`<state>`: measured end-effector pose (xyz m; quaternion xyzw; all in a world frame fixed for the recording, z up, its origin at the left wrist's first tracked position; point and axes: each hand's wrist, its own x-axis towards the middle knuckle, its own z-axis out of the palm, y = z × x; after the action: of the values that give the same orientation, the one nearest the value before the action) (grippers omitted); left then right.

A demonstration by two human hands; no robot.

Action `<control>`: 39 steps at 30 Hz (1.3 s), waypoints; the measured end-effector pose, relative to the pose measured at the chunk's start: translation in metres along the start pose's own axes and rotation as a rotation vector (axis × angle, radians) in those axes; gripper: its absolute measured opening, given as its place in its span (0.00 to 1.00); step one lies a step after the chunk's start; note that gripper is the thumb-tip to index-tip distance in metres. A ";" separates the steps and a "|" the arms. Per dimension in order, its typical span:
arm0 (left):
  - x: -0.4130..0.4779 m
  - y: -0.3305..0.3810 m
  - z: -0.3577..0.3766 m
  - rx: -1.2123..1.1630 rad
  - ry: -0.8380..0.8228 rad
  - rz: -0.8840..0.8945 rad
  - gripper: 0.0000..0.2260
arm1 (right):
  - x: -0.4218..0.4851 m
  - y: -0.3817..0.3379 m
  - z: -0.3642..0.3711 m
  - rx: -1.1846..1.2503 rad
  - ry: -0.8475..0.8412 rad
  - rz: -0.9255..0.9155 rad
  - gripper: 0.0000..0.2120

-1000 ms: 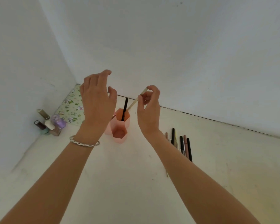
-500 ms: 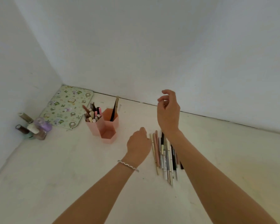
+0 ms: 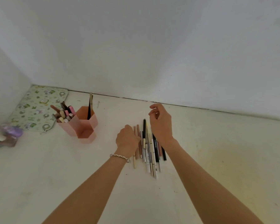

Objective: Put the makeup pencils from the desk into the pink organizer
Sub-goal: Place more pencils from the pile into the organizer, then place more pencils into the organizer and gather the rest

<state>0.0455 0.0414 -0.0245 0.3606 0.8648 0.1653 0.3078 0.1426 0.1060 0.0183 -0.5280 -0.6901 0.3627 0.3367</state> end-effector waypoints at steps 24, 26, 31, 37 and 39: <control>-0.014 -0.010 -0.159 -0.487 0.645 0.436 0.18 | -0.027 -0.001 0.074 -0.613 -0.455 -0.075 0.18; -0.011 -0.015 -0.182 -0.478 0.805 0.459 0.18 | -0.021 -0.013 0.073 -0.370 -0.323 -0.080 0.19; 0.012 -0.039 -0.194 -0.319 0.843 0.442 0.18 | -0.003 -0.056 0.068 0.082 -0.026 -0.182 0.16; 0.036 -0.066 -0.178 0.180 0.717 0.363 0.13 | -0.001 -0.087 0.080 0.269 0.049 -0.246 0.17; 0.034 -0.065 -0.188 0.185 0.775 0.351 0.15 | -0.004 -0.096 0.091 0.300 0.037 -0.278 0.15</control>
<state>-0.1302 0.0097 0.0706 0.4396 0.8532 0.2600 -0.1062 0.0198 0.0718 0.0539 -0.3781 -0.6882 0.4018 0.4712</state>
